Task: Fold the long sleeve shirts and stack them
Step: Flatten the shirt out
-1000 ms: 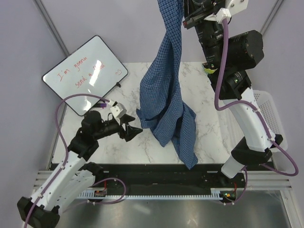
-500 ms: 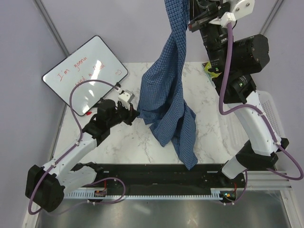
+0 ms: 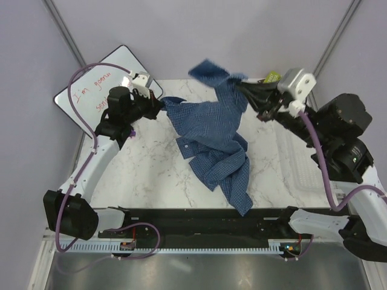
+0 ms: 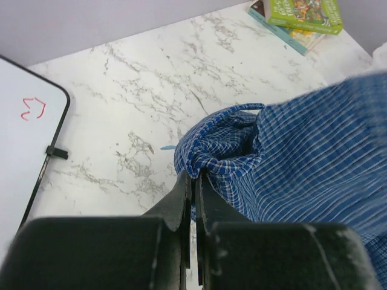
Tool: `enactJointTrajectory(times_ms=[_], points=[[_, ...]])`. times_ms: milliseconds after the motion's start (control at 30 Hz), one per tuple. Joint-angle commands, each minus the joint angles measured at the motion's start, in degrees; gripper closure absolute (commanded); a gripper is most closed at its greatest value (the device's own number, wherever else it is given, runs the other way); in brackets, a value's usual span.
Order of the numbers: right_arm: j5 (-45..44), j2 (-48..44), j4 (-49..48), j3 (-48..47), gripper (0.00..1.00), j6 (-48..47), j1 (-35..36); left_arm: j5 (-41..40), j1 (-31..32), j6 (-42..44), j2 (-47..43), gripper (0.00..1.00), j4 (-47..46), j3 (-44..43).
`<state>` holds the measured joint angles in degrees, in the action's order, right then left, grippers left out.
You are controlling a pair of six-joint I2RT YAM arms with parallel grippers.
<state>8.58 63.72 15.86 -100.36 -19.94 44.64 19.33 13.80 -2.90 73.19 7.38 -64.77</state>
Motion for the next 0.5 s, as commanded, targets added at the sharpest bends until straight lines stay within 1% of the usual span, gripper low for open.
enactJointTrajectory(times_ms=[0, 67, 100, 167, 200, 233, 267, 300, 333, 367, 400, 433, 467], points=[[9.52, -4.82, 19.54, 14.52, 1.0, -4.22, 2.46, 5.8, 0.0, 2.81, 0.55, 0.98, 1.76, -6.23], [11.45, -9.39, 20.53, 20.26, 1.0, -8.69, 3.17, 6.76, 0.0, 2.81, 1.43, 0.98, 2.55, -8.43], [11.81, -10.71, 20.53, 25.42, 1.0, -9.66, 4.39, 8.42, 0.0, 2.81, 1.52, 0.98, 2.9, -8.7], [12.86, -13.27, 19.66, 29.06, 1.0, -11.07, 5.97, 10.36, 0.26, 2.72, 0.91, 0.98, 2.82, -8.53], [14.52, -13.45, 18.52, 31.43, 1.0, -11.08, 8.77, 12.46, 0.43, 2.55, 0.82, 0.98, 2.82, -8.18], [15.32, -12.84, 18.16, 32.15, 0.95, -11.52, 10.97, 13.18, 0.7, 2.46, 0.55, 0.98, 2.56, -7.57], [15.33, -12.23, 17.55, 32.85, 0.84, -12.39, 13.86, 14.14, 0.96, 2.37, 0.47, 0.98, 2.47, -7.3], [14.54, -10.57, 17.37, 33.99, 0.64, -13.53, 22.51, 16.5, 1.14, 2.37, 0.38, 0.98, 2.47, -7.12], [14.8, -9.59, 18.67, 34.0, 0.02, -15.54, 26.6, 17.66, 1.92, 2.46, 0.2, 0.98, 2.29, -6.77], [14.54, -8.89, 20.77, 33.48, 0.02, -21.83, 29.33, 18.54, 2.63, 2.8, -0.06, 0.98, 2.29, -6.68], [6.53, -7.75, 23.66, 33.12, 0.02, -23.11, 32.49, 19.59, 3.5, 2.81, -0.85, 0.98, 2.38, -6.51], [-2.68, -7.56, 22.91, 32.86, 0.02, -21.82, 32.7, 20.3, 5.16, 2.81, -1.55, 0.98, 2.47, -5.98], [-10.26, -7.47, 21.25, 32.42, 0.02, -19.72, 32.35, 21.0, 6.05, 4.55, -2.34, 0.98, 2.47, -5.46]])
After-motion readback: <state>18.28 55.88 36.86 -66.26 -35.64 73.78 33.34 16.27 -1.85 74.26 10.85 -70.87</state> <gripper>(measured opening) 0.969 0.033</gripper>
